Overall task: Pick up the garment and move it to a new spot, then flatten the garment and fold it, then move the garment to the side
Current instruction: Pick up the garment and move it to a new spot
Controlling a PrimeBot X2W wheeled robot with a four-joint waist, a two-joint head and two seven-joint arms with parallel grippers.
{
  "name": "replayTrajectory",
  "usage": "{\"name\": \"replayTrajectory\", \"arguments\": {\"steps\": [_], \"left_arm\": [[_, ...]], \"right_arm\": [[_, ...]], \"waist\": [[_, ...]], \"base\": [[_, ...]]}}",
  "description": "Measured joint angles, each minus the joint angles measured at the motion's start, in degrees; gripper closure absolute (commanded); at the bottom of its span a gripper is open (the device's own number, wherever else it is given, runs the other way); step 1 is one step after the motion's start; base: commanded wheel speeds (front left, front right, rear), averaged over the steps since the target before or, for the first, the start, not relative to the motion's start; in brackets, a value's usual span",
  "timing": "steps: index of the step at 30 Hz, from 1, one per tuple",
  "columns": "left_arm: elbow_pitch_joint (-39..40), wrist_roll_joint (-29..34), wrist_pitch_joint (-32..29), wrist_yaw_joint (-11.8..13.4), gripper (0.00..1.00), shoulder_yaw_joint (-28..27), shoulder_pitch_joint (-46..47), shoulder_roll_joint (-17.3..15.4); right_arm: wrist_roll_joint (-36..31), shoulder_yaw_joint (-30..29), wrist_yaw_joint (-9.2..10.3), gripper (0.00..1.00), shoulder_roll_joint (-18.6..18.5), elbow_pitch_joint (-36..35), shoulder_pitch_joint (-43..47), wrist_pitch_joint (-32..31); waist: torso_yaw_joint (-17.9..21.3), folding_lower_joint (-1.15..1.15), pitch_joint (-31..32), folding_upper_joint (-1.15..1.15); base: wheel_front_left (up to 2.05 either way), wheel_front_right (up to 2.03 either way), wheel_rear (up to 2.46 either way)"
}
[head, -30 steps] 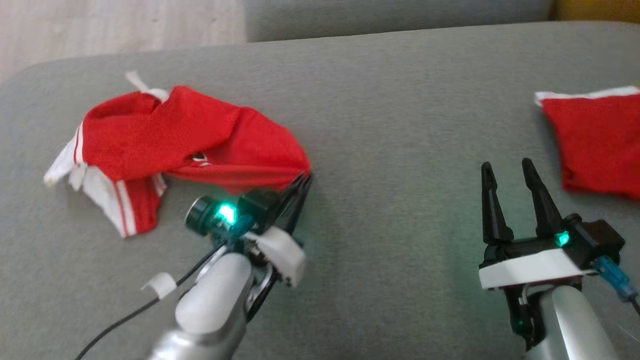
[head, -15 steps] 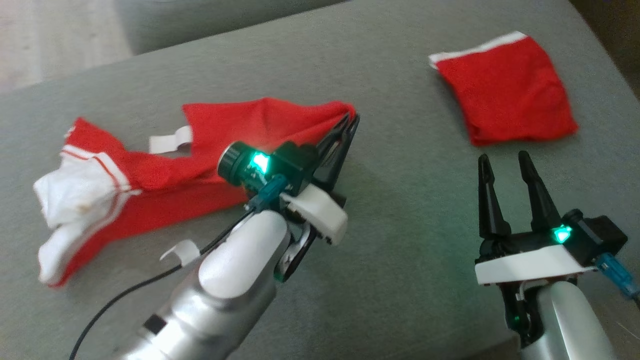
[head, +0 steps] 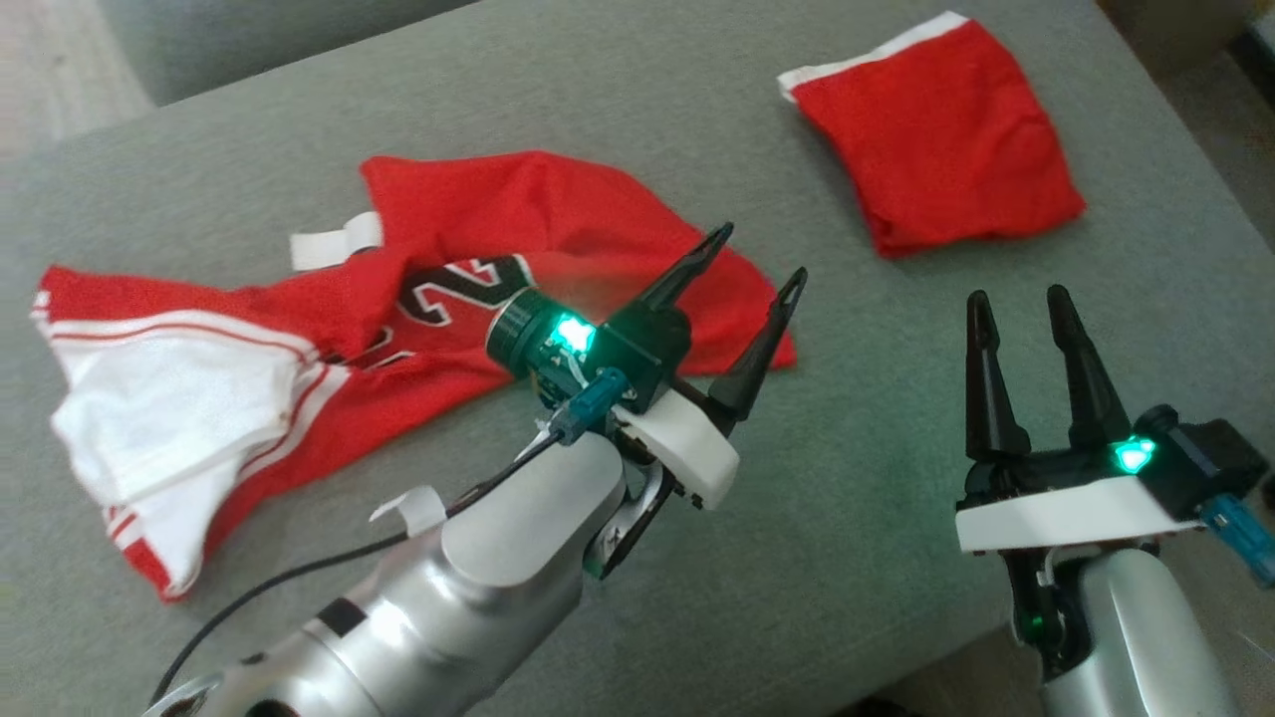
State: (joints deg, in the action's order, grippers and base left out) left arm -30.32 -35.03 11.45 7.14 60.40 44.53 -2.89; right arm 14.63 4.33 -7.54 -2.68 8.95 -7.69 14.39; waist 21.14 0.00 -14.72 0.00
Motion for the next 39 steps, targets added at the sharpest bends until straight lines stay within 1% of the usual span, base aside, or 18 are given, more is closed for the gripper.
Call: {"name": "replayTrajectory", "arguments": {"steps": [3,4,8,10,12,15,20,22,24,28,32,36,39], "left_arm": [[-1.4,-1.1,1.0,0.6,0.00,0.9,0.1,0.1],[-2.3,-1.8,1.8,1.2,0.00,0.9,0.1,0.1],[-3.3,-2.0,2.7,2.0,0.00,0.3,0.1,0.1],[-3.2,-2.4,2.8,2.5,0.00,-1.5,-0.2,0.1],[-1.8,-2.2,3.0,3.5,0.00,-4.5,-1.1,-0.3],[2.0,-1.0,3.1,5.1,0.00,-9.9,-4.6,-2.8],[6.0,1.1,3.1,6.9,0.00,-17.2,-15.6,-9.1],[7.3,2.1,3.1,7.5,0.00,-19.8,-20.0,-10.7],[8.6,2.8,3.1,7.7,0.00,-22.0,-23.6,-11.2],[10.4,4.1,3.1,7.7,0.00,-25.4,-29.2,-11.1],[11.3,6.4,3.1,7.4,0.00,-27.6,-31.1,-10.5],[12.1,8.4,3.1,6.3,0.00,-28.7,-31.0,-9.6],[12.1,10.5,3.1,4.7,0.00,-28.9,-30.7,-9.1]], "right_arm": [[0.0,-0.2,0.01,0.00,0.0,-0.1,0.0,0.0],[-0.1,-0.5,0.01,0.00,0.0,-0.2,0.0,0.0],[-1.7,-1.5,0.00,0.00,0.0,-0.3,0.1,0.0],[-2.6,-2.4,0.01,0.00,0.0,-0.3,0.2,0.0],[-3.2,-3.0,0.01,0.00,0.0,-0.3,0.2,0.0],[-4.0,-3.1,0.01,0.00,0.0,-0.3,0.2,0.0],[-4.1,-2.8,0.00,0.00,0.0,-0.2,1.0,0.0],[-4.1,-2.5,0.01,0.00,0.0,0.1,2.3,0.0],[-4.1,-2.6,0.00,0.00,0.0,0.3,3.4,0.0],[-4.1,-2.3,0.01,0.00,0.0,0.7,4.1,0.0],[-4.1,-1.9,0.01,0.00,0.0,0.8,4.0,0.0],[-4.1,-1.4,0.00,0.00,0.0,1.1,3.8,0.0],[-4.1,-1.4,0.01,0.00,0.0,1.1,3.6,0.0]], "waist": [[-2.0,0.00,0.4,0.00],[-3.7,0.00,0.8,0.00],[-7.8,0.00,1.7,0.00],[-10.2,0.00,2.3,0.00],[-12.6,0.00,2.9,0.00],[-16.0,0.00,4.0,0.00],[-20.6,0.00,5.9,0.00],[-22.0,-0.01,6.7,0.00],[-23.3,-0.01,7.3,0.00],[-25.0,-0.01,7.9,0.00],[-25.1,-0.01,7.7,0.00],[-24.4,-0.01,7.4,0.00],[-23.5,-0.01,7.1,0.00]], "base": [[0.00,0.00,0.00],[0.00,0.00,0.00],[0.00,0.00,0.00],[0.00,0.00,0.00],[0.00,0.00,0.00],[0.00,0.00,0.00],[0.00,0.00,0.00],[0.00,0.00,0.00],[0.00,0.00,0.00],[0.00,0.00,0.00],[0.00,0.00,0.00],[0.00,0.00,0.00],[0.00,0.00,0.00]]}}
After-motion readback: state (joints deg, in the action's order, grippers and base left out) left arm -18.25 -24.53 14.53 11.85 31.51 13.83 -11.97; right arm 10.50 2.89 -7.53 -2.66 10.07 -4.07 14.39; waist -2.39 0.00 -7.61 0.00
